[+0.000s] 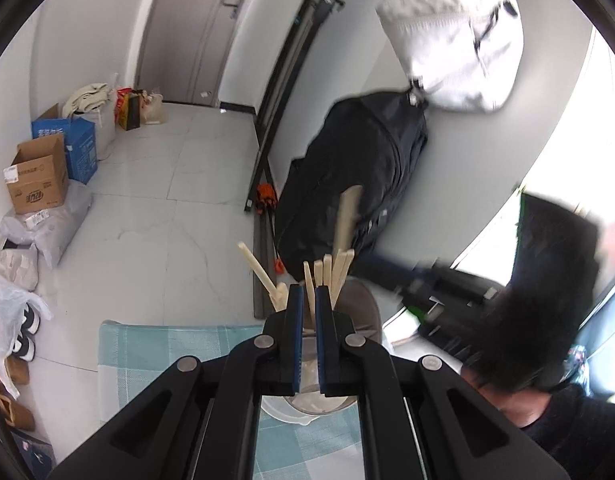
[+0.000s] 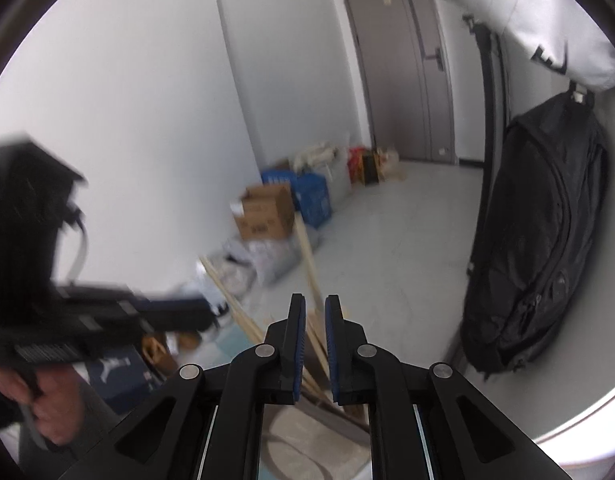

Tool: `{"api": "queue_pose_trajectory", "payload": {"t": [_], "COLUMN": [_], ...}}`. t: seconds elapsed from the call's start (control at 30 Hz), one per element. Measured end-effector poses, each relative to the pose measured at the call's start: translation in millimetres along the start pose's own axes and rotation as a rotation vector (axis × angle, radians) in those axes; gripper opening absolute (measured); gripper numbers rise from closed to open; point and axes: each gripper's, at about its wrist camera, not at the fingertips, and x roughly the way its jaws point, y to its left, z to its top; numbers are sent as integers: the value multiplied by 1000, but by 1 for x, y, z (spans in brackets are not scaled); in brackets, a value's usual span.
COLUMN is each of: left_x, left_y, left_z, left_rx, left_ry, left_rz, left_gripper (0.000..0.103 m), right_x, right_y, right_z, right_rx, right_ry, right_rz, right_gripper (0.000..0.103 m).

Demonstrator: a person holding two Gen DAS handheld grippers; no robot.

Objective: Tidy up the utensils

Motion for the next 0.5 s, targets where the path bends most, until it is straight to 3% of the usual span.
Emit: {"api": "queue_pose_trajectory", "payload": {"t": [0.07, 0.13, 0.2, 0.27, 0.33, 0.43, 0.5], "left_x": [-11, -20, -25, -26, -28, -32, -39], "left_y": [2, 2, 1, 2, 3, 4, 4], "left_z": [1, 0, -1, -2, -4, -7, -12], "left_rx": [-19, -21, -16, -27, -42, -64, -68], "left_ry": [-16, -33, -43, -42, -27, -36, -67], "left_rz": [8, 8, 38, 48, 76, 92, 114], "left_gripper": [1, 2, 2, 2, 2, 17, 36], "right_x": [1, -11, -22, -32, -41, -58, -74], "right_y": [6, 10, 12, 14, 16, 19, 22], "right_z": [-5, -7, -9, -14, -18, -25, -33], "right_rx": [-10, 14, 30, 64, 87, 125, 160], "right_ry": [23, -25, -66, -87, -94, -119, -150], "right_rz": [4, 17, -6, 3, 0, -3, -4], "right_gripper": [10, 14, 45, 53, 53, 59, 73]}}
